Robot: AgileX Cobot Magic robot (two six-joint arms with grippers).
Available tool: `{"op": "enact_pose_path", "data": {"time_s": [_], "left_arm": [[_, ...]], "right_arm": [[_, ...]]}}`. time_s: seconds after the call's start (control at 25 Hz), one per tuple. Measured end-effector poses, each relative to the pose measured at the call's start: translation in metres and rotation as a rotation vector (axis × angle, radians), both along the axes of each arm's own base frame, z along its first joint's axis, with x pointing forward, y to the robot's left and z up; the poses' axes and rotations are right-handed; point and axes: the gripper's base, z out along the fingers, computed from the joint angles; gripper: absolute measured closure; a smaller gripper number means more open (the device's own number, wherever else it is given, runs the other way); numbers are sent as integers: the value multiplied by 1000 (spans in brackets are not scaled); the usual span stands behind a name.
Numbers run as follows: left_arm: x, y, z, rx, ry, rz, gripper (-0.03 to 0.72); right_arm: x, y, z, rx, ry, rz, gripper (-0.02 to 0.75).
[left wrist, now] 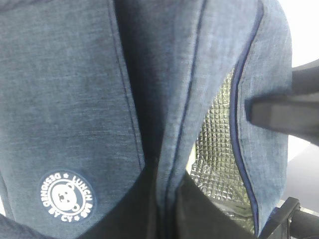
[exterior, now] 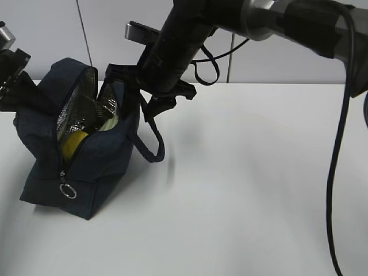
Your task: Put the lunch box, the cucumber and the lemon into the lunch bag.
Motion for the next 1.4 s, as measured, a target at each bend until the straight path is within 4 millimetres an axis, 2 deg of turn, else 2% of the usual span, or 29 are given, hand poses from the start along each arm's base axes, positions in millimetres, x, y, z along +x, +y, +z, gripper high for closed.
{"op": "enact_pose_path", "data": {"time_s": [0.24,0.4,0.64,0.8,1.0,1.2,1.32,1.4], "left_arm": [[0,-7,0,-2,1,-15,699],[-1,-26,0,-3,2,-61,699],[-6,-64,2,-29,7,-144,699],[-6,-77,6,-91,11,-134,699],[-6,-90,9,-135,21,-119,699],[-11,-120,14,-197,16,-145,700],[-13,-138,16,-226,5,-144,701],[-13,-147,16,-245,1,-135,701]], "right_arm": [[1,-3,-1,-36,-21,7,571],[1,-4,-2,-55,-36,43,722],[-1,-6,-4,-88,-18,66,737],[1,-13,-3,-157,-49,71,737],[0,-31,26,-194,-111,51,737],[-3,-53,63,-261,-221,20,737],[-6,-58,73,-284,-253,14,737],[-5,-60,73,-302,-261,12,737]]}}
